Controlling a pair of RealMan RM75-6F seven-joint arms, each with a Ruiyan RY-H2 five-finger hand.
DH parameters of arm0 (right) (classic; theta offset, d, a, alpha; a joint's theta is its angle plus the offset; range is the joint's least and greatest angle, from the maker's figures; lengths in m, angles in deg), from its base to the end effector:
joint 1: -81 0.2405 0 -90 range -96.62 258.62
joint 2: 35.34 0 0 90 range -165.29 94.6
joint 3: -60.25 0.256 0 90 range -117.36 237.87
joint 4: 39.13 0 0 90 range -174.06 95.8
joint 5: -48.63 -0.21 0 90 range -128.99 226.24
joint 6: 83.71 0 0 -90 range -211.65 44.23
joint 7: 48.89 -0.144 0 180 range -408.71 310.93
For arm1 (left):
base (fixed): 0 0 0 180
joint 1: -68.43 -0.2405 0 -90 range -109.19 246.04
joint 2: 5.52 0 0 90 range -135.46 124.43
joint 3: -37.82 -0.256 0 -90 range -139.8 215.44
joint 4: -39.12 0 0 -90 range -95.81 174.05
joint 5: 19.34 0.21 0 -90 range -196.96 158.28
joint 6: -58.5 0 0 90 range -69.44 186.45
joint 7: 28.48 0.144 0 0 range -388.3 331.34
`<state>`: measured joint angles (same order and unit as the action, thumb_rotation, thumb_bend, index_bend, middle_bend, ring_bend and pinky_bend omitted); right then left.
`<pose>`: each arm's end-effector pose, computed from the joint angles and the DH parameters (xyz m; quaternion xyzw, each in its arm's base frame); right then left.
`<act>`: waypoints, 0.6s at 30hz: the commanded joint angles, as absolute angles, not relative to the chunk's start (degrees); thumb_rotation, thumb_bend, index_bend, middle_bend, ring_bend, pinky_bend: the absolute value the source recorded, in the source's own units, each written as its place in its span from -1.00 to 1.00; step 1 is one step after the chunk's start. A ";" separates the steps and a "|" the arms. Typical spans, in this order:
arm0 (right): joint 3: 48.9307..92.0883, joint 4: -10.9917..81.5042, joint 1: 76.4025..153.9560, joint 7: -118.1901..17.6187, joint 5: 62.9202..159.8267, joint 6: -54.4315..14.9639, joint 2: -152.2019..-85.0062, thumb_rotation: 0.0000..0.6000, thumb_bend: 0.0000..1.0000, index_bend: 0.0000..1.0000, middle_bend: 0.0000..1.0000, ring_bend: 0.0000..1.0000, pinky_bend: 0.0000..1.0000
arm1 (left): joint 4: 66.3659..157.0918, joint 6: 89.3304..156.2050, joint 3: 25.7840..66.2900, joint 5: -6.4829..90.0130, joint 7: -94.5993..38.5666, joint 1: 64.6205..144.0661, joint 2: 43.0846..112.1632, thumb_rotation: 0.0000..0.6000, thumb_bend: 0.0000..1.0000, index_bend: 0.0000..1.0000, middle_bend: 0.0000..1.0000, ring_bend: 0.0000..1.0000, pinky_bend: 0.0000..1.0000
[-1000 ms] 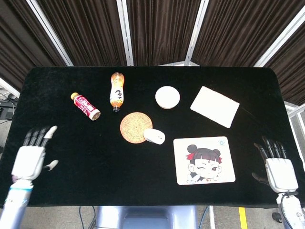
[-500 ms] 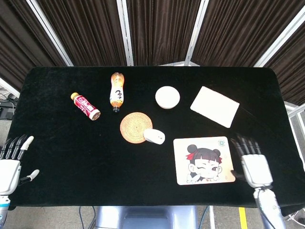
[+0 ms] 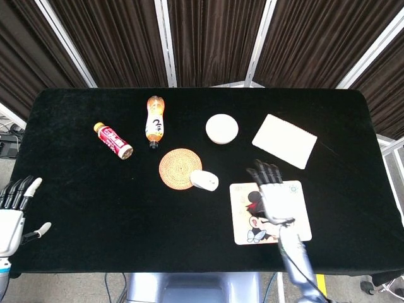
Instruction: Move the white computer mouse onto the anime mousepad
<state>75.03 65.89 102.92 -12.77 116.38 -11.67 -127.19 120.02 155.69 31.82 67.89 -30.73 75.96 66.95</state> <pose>-0.1457 -0.2620 0.0146 0.6296 -0.4298 0.4228 0.4901 -0.3216 0.1658 0.1359 -0.6052 -0.3417 -0.4219 0.5822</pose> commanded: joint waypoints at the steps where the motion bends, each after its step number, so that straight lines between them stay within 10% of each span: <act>1: 78.22 63.14 107.35 -8.78 111.12 -12.15 -133.71 1.00 -0.83 -0.72 -1.00 -1.00 -1.00 | 119.56 155.44 32.32 68.37 -31.53 75.69 66.90 1.00 -0.84 -1.00 -1.00 -1.00 -1.00; 18: 84.83 47.40 118.02 -7.97 96.92 -14.28 -148.67 1.00 -0.83 -0.72 -1.00 -1.00 -1.00 | 118.78 151.71 34.91 68.82 -34.83 75.14 66.36 1.00 -0.84 -1.00 -1.00 -1.00 -1.00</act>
